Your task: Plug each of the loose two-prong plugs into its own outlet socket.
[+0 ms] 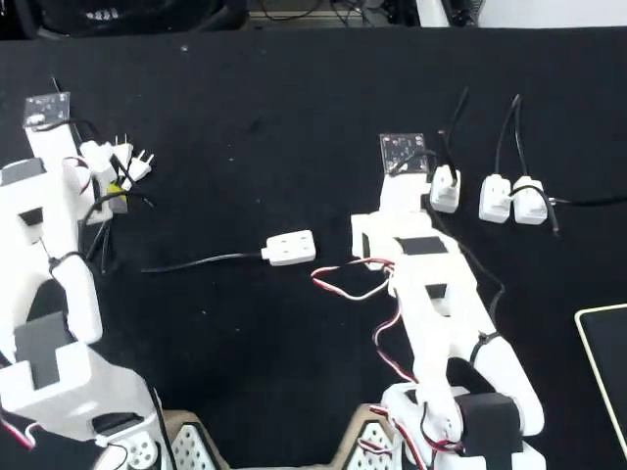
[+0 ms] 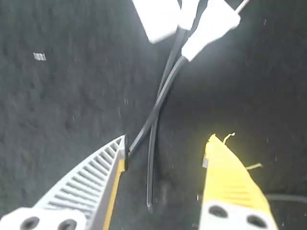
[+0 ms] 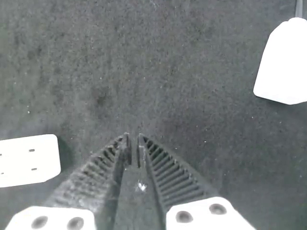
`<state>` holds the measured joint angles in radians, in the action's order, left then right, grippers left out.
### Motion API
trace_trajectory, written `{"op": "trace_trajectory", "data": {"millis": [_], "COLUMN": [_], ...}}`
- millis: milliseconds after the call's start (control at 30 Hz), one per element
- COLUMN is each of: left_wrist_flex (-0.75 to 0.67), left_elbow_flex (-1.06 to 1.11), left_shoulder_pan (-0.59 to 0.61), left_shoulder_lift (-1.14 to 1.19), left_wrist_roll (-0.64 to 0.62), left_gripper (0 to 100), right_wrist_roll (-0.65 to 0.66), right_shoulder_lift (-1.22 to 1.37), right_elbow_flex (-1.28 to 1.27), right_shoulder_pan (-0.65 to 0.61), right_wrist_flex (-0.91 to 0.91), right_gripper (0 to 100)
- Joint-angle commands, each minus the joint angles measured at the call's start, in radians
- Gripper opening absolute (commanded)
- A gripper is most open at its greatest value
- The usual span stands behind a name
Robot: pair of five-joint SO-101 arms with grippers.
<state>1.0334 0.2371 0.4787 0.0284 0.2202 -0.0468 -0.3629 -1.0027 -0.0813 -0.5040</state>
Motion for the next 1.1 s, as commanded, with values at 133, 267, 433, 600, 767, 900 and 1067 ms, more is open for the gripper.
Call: {"op": "trace_trajectory", "data": {"millis": [133, 267, 433, 600, 767, 900, 1067], "left_wrist_flex": [-0.015, -0.008, -0.006, -0.003, 0.109, 0.166, 0.308], "left_elbow_flex": [-0.288, -0.444, -0.578, -0.610, -0.642, -0.638, -0.688], "left_shoulder_pan": [-0.048, -0.065, -0.074, -0.073, -0.082, -0.079, -0.079], "left_shoulder_lift": [0.198, 0.384, 0.531, 0.571, 0.575, 0.582, 0.540], "left_wrist_roll": [0.020, 0.017, 0.015, 0.018, 0.020, 0.020, 0.020], "left_gripper": [26, 26, 26, 26, 5, 4, 3], "right_wrist_roll": [-0.005, -0.005, -0.005, -0.005, -0.005, -0.005, -0.005], "right_shoulder_lift": [-0.039, -0.039, -0.039, -0.039, -0.042, -0.041, -0.041], "right_elbow_flex": [0.001, 0.002, 0.005, 0.007, 0.007, 0.007, 0.005], "right_shoulder_pan": [0.006, 0.006, 0.006, 0.006, 0.006, 0.006, 0.006], "right_wrist_flex": [0.041, 0.041, 0.038, 0.037, 0.037, 0.037, 0.040], "right_gripper": [1.5, 1.5, 1.5, 1.5, 1.5, 1.5, 1.5]}}
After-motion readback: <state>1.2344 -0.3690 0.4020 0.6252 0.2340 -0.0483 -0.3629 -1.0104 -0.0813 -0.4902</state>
